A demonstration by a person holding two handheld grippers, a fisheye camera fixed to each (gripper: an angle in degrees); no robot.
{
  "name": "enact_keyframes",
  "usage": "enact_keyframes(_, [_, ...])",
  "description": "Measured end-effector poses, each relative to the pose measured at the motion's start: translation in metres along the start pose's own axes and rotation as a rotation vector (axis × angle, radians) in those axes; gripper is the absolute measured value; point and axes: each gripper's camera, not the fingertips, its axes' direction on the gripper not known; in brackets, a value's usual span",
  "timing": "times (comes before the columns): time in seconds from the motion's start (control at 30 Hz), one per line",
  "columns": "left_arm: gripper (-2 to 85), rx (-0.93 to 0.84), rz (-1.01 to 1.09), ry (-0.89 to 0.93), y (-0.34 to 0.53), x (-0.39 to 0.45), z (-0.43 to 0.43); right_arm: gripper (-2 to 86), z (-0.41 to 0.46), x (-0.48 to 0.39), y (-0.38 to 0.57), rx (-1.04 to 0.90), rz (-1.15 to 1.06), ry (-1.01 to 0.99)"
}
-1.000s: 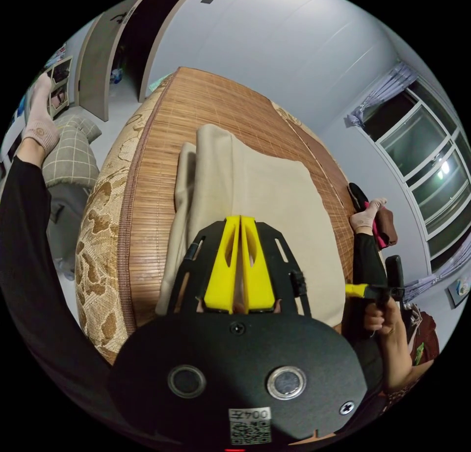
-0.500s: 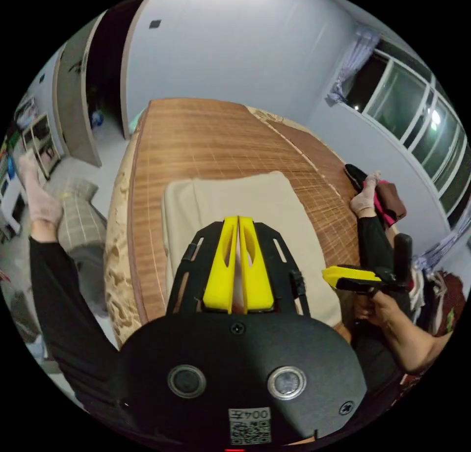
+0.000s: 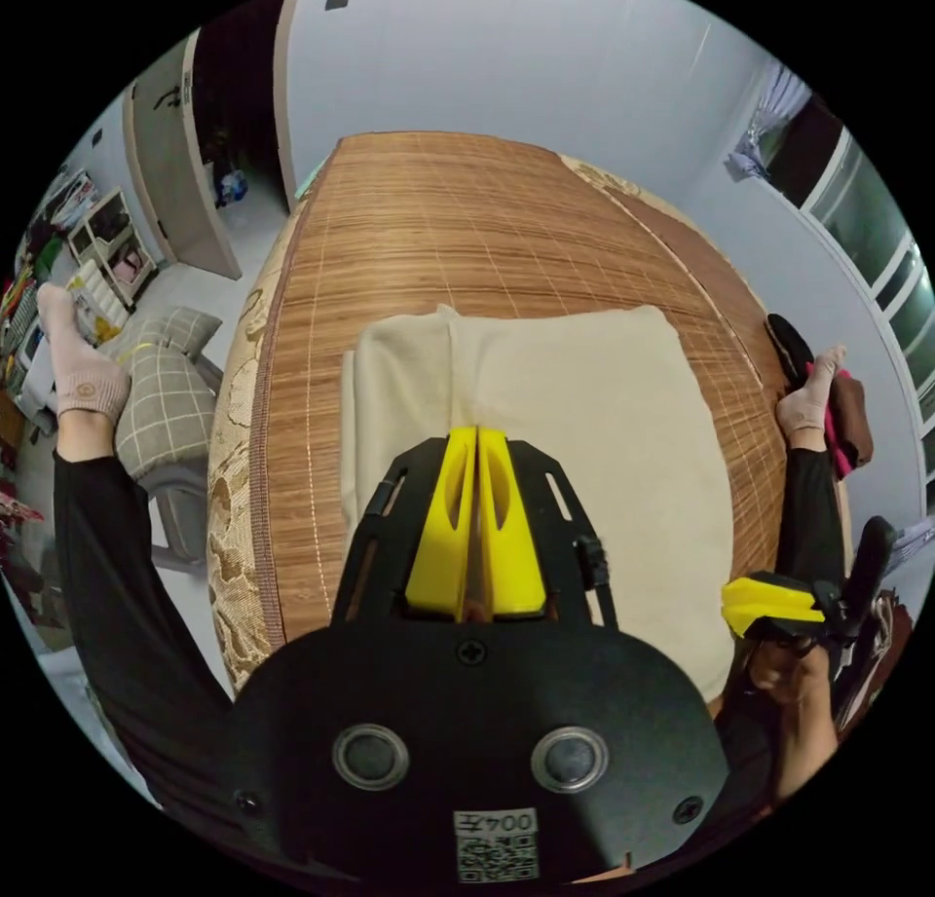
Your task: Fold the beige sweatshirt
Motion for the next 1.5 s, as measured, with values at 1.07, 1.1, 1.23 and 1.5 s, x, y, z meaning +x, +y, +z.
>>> enact_keyframes(1.07, [22.3, -0.209, -0.521, 0.928, 0.196, -0.071, -0.01, 10.4, -0.064, 0.061, 0.075, -0.038, 0.404, -0.532])
enact_keyframes(1.1, [22.6, -0.205, -0.526, 0.937, 0.196, -0.071, -0.007, 10.2, -0.067, 0.06, 0.077, -0.039, 0.403, -0.54])
enact_keyframes(1.23, [23.5, -0.117, -0.59, 0.979, 0.197, -0.077, 0.007, 10.0, -0.086, 0.05, 0.093, -0.051, 0.401, -0.605])
enact_keyframes(1.5, [9.4, -0.067, -0.637, 0.975, 0.195, -0.085, 0.003, 12.7, -0.128, 0.03, 0.123, -0.105, 0.367, -0.546])
